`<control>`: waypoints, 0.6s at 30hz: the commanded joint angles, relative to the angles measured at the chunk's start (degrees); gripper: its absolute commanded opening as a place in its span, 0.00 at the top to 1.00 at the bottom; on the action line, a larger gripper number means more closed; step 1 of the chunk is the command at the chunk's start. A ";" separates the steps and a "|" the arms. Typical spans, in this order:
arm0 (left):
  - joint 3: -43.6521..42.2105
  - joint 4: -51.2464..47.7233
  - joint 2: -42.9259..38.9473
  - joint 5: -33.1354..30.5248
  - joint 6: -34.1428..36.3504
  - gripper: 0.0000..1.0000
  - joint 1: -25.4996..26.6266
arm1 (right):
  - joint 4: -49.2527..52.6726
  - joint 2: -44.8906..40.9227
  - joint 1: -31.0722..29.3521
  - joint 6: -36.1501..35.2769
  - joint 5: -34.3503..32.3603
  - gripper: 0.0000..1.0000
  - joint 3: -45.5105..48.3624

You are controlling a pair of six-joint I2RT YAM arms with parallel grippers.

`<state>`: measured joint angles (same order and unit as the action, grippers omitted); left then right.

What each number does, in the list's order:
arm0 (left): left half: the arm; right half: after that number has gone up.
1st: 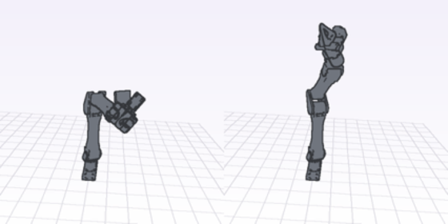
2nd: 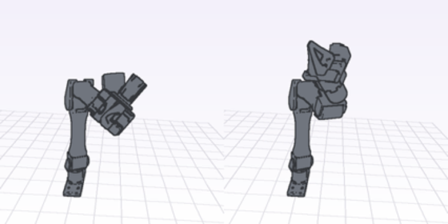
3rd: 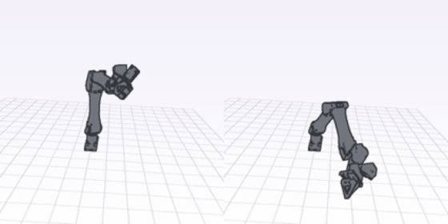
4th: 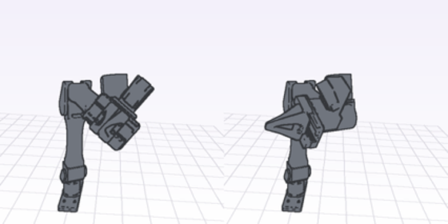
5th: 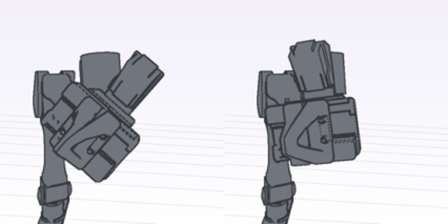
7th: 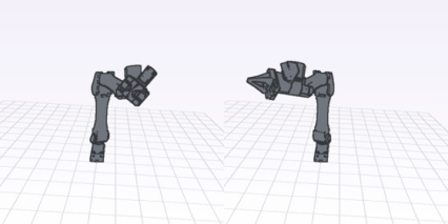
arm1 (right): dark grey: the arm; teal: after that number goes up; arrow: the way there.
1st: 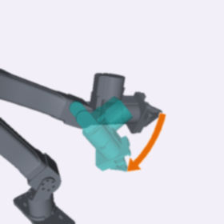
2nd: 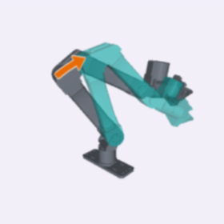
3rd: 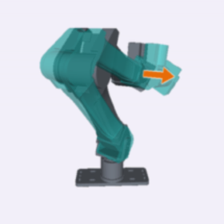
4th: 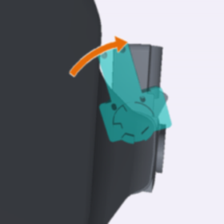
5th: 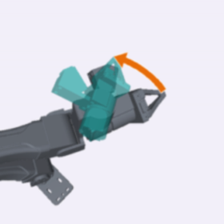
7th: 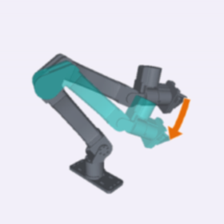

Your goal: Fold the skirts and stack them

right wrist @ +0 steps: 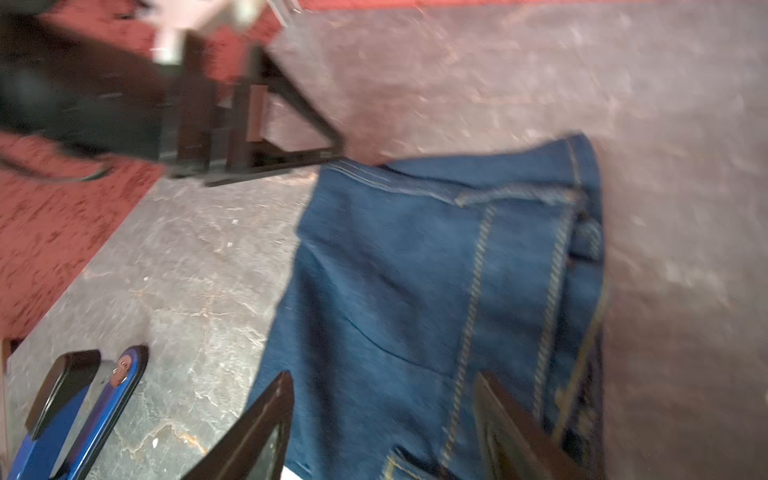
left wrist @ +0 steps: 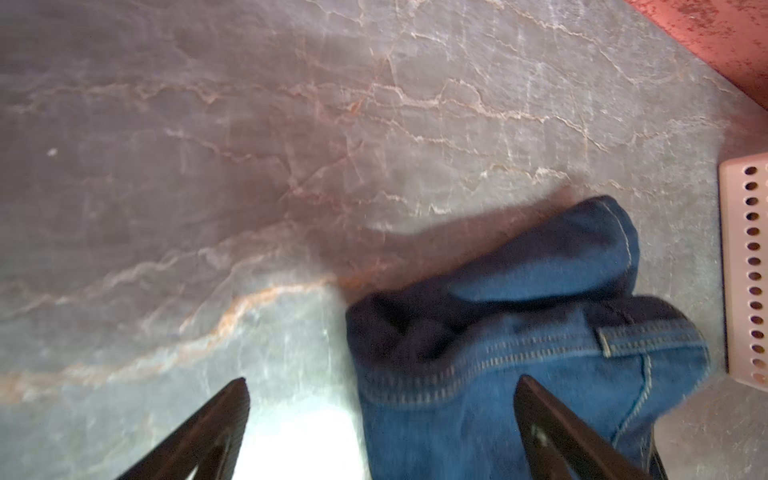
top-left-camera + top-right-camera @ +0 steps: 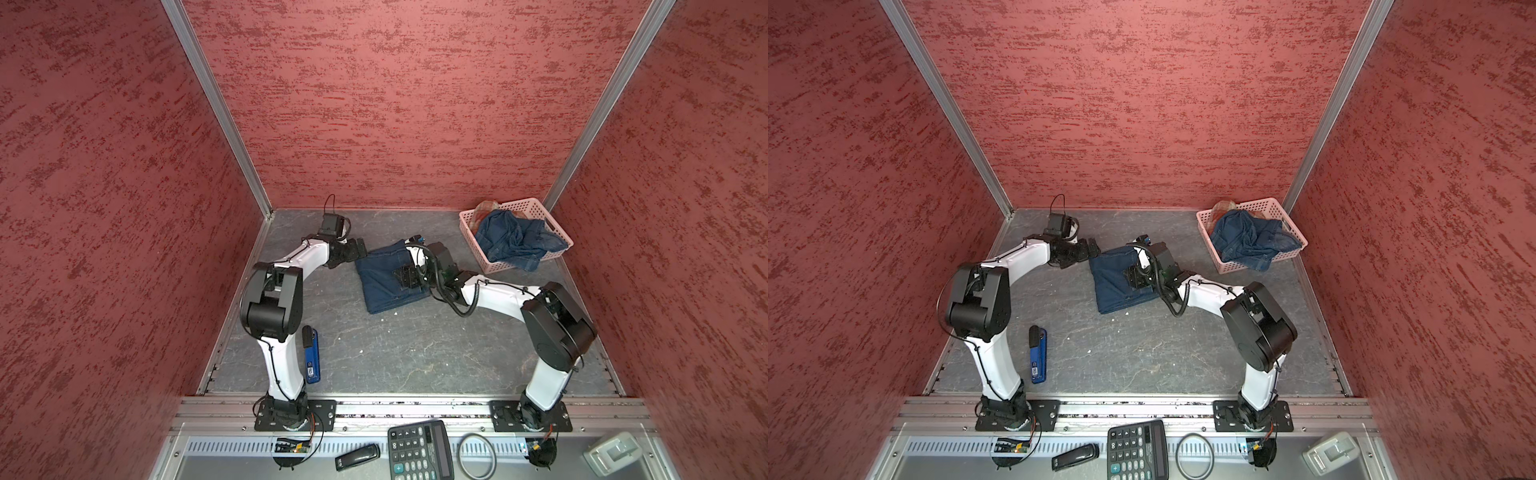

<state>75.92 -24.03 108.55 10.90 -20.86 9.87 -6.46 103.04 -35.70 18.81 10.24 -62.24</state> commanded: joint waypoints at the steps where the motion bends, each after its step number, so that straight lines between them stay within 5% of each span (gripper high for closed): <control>1: -4.86 3.49 -5.04 1.00 -1.14 0.00 1.24 | 5.23 0.60 1.13 5.89 -2.82 0.31 -0.85; 7: -11.81 5.52 -9.26 3.42 -0.99 0.00 3.83 | 8.00 4.37 2.06 8.31 -2.33 0.32 -1.52; 18: -7.73 4.69 0.69 2.80 0.57 0.00 3.30 | 11.43 12.95 2.30 3.07 0.87 0.45 -9.66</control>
<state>65.93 -19.55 106.54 14.35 -21.56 13.80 2.70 113.80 -33.63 24.12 9.67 -69.25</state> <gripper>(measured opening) 0.996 0.555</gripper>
